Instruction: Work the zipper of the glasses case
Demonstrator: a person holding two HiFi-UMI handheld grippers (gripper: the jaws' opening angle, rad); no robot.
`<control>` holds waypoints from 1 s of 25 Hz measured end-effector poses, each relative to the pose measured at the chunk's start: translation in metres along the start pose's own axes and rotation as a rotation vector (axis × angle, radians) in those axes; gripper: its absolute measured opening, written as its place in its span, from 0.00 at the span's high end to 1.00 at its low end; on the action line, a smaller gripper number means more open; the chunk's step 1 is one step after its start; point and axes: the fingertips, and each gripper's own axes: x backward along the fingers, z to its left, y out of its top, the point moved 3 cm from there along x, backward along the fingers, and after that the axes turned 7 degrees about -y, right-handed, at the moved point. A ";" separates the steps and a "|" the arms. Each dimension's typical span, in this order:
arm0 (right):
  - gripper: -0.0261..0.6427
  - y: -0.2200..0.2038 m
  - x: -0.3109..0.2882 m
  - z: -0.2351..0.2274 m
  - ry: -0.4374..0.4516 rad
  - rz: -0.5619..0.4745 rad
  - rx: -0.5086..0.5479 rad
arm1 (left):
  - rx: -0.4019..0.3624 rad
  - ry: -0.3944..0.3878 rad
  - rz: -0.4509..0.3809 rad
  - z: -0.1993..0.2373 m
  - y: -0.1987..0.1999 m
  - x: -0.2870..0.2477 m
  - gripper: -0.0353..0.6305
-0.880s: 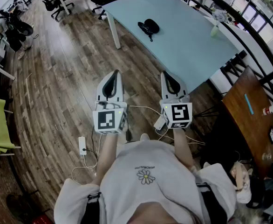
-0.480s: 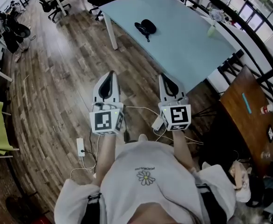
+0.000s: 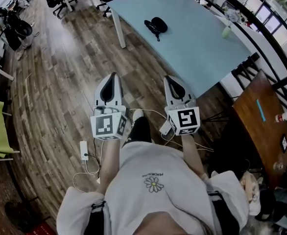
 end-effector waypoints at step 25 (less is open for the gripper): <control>0.95 -0.040 -0.290 -0.125 -0.295 0.119 -0.067 | 0.023 -0.294 0.009 0.152 -0.075 -0.346 0.93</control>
